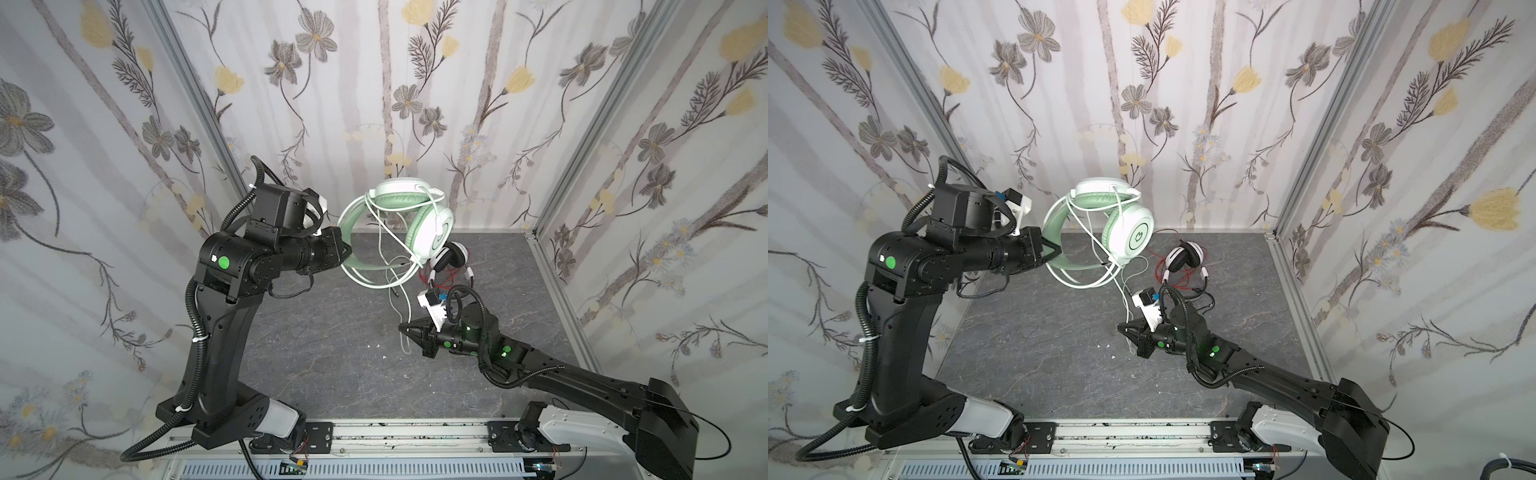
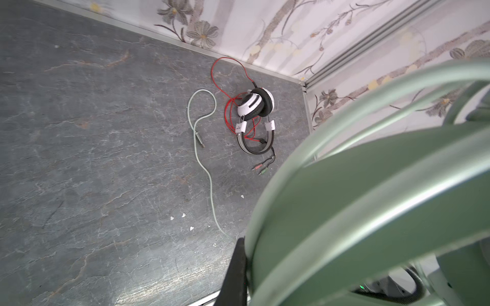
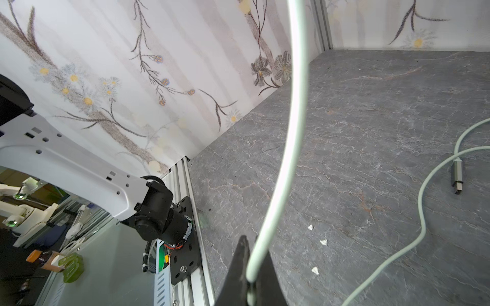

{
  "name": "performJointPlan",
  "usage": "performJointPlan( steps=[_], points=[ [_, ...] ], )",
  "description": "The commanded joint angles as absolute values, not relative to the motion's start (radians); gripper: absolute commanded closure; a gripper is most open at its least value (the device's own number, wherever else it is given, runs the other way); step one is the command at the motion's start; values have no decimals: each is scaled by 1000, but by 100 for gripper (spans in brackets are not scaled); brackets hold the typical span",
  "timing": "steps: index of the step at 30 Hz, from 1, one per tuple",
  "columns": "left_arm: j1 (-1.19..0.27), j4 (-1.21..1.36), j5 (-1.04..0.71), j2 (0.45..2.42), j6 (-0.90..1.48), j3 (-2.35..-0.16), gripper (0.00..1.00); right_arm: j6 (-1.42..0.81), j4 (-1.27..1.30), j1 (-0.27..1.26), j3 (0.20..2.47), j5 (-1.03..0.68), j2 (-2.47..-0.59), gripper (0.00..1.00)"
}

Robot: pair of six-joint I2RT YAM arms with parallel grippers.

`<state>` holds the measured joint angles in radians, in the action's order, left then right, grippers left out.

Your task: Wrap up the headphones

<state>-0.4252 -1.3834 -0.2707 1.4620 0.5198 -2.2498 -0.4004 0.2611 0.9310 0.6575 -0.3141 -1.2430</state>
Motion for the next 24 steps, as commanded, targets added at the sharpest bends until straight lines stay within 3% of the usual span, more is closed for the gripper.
performJointPlan(
  steps=[1,11,24],
  points=[
    [-388,-1347,-274,1452,533,-2219,100,-335,-40,972,701,-163,-1197,100],
    [-351,-1313,-203,1392,559,-2026,100,-279,-335,1054,720,80,-1025,100],
    [-352,-1397,18,1378,575,-1927,100,-119,-499,1248,883,353,-999,100]
  ],
)
